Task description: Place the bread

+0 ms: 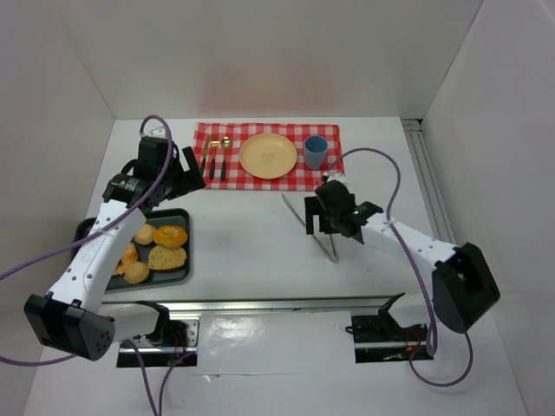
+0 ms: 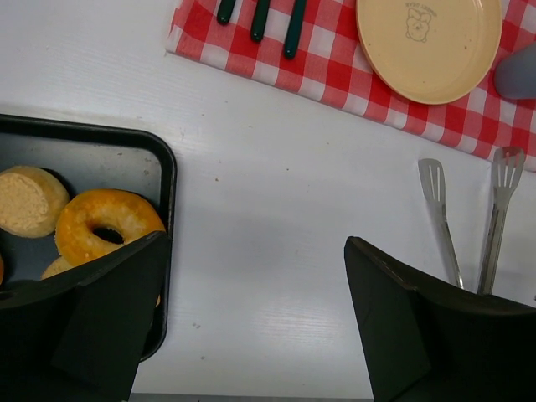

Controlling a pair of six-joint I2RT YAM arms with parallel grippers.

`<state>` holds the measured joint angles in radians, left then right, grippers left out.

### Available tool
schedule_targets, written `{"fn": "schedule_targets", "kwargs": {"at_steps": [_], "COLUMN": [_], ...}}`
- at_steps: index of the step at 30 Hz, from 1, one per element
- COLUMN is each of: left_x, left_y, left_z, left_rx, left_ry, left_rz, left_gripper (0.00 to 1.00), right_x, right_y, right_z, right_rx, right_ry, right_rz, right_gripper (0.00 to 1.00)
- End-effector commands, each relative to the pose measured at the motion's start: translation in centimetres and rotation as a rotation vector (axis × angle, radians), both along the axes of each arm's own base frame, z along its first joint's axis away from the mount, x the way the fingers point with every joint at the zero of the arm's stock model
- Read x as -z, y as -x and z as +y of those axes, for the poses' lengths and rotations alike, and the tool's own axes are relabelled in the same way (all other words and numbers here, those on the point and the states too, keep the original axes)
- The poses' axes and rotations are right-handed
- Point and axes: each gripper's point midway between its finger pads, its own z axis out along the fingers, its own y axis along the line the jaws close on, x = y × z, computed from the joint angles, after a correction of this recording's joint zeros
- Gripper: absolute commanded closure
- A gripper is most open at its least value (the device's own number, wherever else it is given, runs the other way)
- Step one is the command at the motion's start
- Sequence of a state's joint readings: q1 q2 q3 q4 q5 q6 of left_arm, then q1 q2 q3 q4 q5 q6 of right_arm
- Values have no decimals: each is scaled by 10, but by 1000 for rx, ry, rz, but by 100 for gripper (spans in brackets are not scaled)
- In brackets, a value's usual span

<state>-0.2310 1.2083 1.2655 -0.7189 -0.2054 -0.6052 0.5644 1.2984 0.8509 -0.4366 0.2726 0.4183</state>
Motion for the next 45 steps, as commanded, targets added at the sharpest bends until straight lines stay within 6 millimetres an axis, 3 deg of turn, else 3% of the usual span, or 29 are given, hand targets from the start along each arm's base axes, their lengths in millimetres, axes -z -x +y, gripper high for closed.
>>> {"fn": "schedule_targets", "kwargs": {"at_steps": [1, 12, 19, 23, 27, 28, 32, 33, 35, 39, 40, 42, 45], "left_x": [-13, -6, -6, -6, -2, -3, -3, -3, -6, -15, -15, -22, -40], "left_y": [-4, -3, -2, -3, -2, -2, 2, 2, 3, 4, 4, 6, 8], "left_z": [-3, -10, -14, -12, -12, -10, -4, -2, -2, -1, -1, -1, 5], "left_rx": [7, 27, 30, 23, 24, 15, -2, -3, -3, 2, 2, 1, -20], "left_ry": [-8, -22, -16, -21, -24, -32, -49, -62, -60, -59, -59, -55, -63], "left_rz": [-28, -3, -3, -5, 4, 2, 7, 5, -4, -30, -30, -43, -77], "left_gripper": [1, 1, 1, 1, 1, 1, 1, 1, 1, 1, 1, 1, 1], "right_x": [9, 50, 68, 66, 72, 81, 84, 85, 77, 54, 36, 24, -7], "right_y": [-6, 1, -11, -27, -29, -25, -22, -17, -12, 5, 6, 16, 23], "right_z": [26, 29, 32, 37, 45, 41, 37, 37, 35, 41, 47, 51, 59], "right_rx": [-116, -202, -208, -204, -236, -237, -197, -203, -190, -200, -212, -233, -256], "right_ry": [37, 99, 118, 83, 52, 63, 82, 89, 93, 96, 75, 71, 41], "right_rz": [-3, 68, 78, 41, 8, 29, 21, 20, 7, -7, -38, -34, -64], "right_gripper": [0, 0, 0, 0, 0, 2, 32, 35, 39, 63, 65, 72, 73]}}
